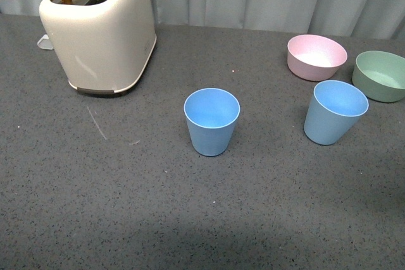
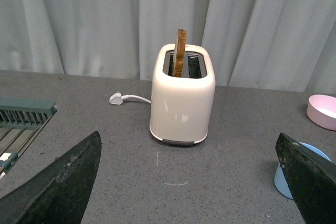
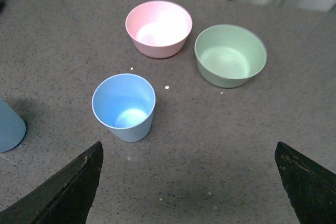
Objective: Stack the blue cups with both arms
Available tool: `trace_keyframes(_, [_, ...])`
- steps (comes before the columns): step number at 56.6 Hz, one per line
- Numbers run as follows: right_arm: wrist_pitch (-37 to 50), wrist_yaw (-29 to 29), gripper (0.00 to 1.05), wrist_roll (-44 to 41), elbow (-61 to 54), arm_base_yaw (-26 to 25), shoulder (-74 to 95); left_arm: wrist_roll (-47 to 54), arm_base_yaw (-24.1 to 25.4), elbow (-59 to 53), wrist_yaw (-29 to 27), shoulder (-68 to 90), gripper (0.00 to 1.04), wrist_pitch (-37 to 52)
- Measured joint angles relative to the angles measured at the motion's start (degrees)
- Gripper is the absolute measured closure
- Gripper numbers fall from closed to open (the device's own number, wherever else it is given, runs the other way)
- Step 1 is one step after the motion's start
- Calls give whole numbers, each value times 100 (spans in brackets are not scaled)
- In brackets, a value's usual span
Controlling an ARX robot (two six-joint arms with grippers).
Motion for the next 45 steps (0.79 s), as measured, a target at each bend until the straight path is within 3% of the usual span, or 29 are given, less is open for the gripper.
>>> trace_keyframes(11, [-232,74,10,544,1172,111,1788,0,0,0,0,0,7,0])
trace_keyframes(17, [-516,-164,10,1064,1884,238,2708,2,0,0,0,0,7,0])
trace_keyframes(45, [-1499,540,10,1685,3582,586,4804,0,0,0,0,0,7,0])
